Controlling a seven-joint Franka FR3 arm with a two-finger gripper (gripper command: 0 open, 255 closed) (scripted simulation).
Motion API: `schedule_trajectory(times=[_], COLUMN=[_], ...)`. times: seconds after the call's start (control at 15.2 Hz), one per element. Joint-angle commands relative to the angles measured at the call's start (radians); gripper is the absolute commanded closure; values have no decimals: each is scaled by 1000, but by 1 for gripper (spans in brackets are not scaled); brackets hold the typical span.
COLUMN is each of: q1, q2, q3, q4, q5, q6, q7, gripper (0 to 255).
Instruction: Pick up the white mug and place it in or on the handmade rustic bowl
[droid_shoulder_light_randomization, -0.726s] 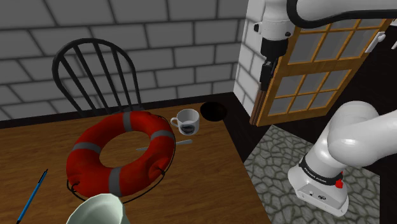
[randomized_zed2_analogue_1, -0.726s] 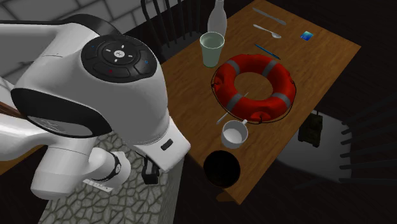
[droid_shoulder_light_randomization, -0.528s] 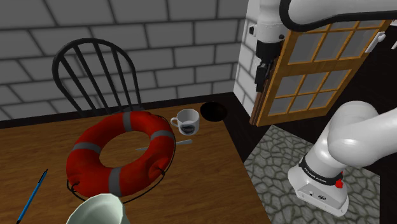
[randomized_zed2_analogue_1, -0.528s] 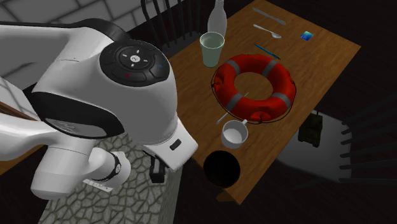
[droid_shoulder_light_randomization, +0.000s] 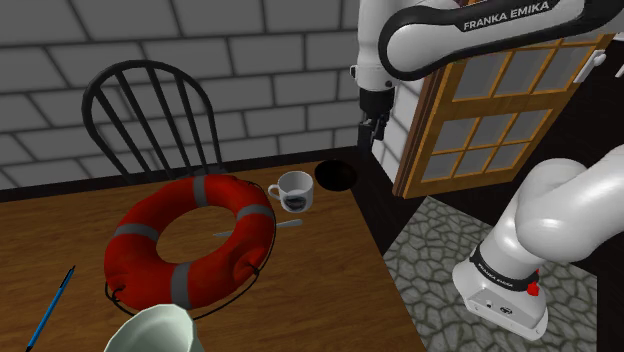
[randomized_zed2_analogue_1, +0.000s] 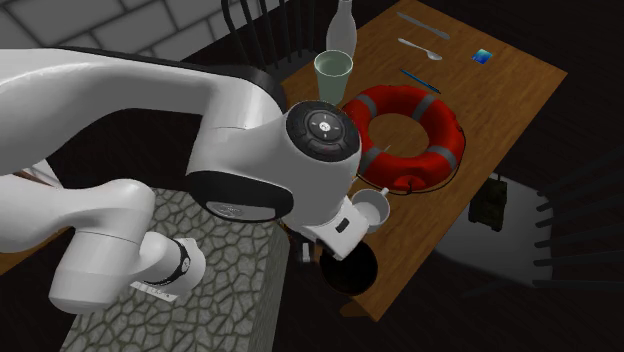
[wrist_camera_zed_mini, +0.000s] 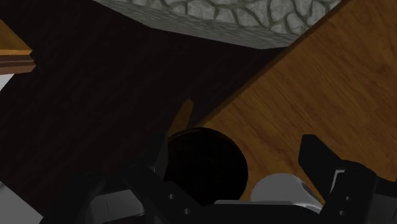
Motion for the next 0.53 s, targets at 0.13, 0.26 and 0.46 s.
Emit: schedule_trajectory(times=[0.13, 0.26, 0.46], q1=[6, 9, 15], q2=[159, 235, 351], q3=[23, 33, 46], q4=[70, 108, 173], q5=[14, 18, 19], q6=[91, 130, 181], q7=[28, 41, 60], gripper=[0, 0, 0])
